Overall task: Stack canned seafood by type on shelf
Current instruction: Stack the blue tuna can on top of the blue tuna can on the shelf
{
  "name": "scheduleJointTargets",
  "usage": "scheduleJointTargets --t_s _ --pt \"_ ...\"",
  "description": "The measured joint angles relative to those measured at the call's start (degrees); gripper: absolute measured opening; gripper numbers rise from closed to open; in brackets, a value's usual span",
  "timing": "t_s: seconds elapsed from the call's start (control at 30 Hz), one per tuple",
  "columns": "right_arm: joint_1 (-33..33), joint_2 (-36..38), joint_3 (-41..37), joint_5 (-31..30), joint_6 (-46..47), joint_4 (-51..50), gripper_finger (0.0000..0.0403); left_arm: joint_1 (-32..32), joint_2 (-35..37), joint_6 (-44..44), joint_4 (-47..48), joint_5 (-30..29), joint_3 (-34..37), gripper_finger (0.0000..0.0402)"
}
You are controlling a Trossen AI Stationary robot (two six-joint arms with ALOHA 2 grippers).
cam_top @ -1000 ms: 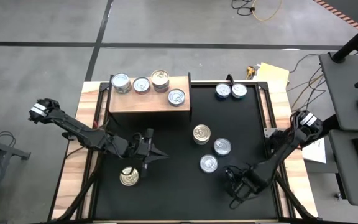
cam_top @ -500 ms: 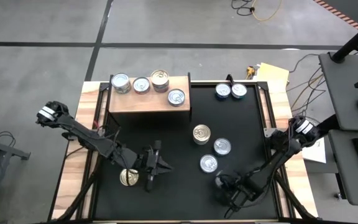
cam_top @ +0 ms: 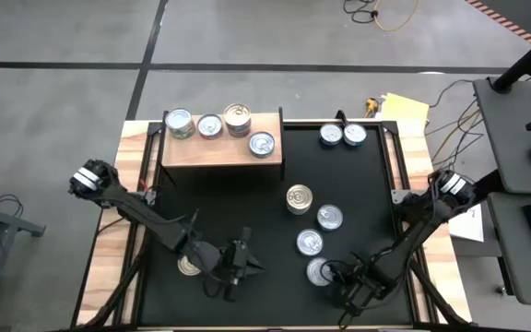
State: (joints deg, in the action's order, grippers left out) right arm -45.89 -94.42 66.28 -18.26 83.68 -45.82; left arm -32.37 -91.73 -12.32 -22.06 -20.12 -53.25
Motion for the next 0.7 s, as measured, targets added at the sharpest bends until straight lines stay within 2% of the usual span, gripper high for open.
scheduleJointTargets --t_s 0.13,0.33,0.5,0.7 --pt "0.0 1.9 0.0 3.6 1.9 -3.8 0.001 -0.1 -5.6 -0.3 0.0 -1.2 -4.2 0.0" --pt "0.2 4.3 -1.0 3.6 -1.8 -5.7 0.0028 -0.1 -13.7 0.1 3.4 -5.0 -11.9 0.0" --pt "1.6 5.3 -4.3 0.8 -6.2 -3.9 0.0056 0.0 -16.5 -2.6 11.2 -9.8 -16.9 0.0" --pt "2.5 6.3 -6.6 3.7 -0.2 3.3 0.0103 0.0 -19.5 4.2 11.1 -10.5 -20.9 0.0"
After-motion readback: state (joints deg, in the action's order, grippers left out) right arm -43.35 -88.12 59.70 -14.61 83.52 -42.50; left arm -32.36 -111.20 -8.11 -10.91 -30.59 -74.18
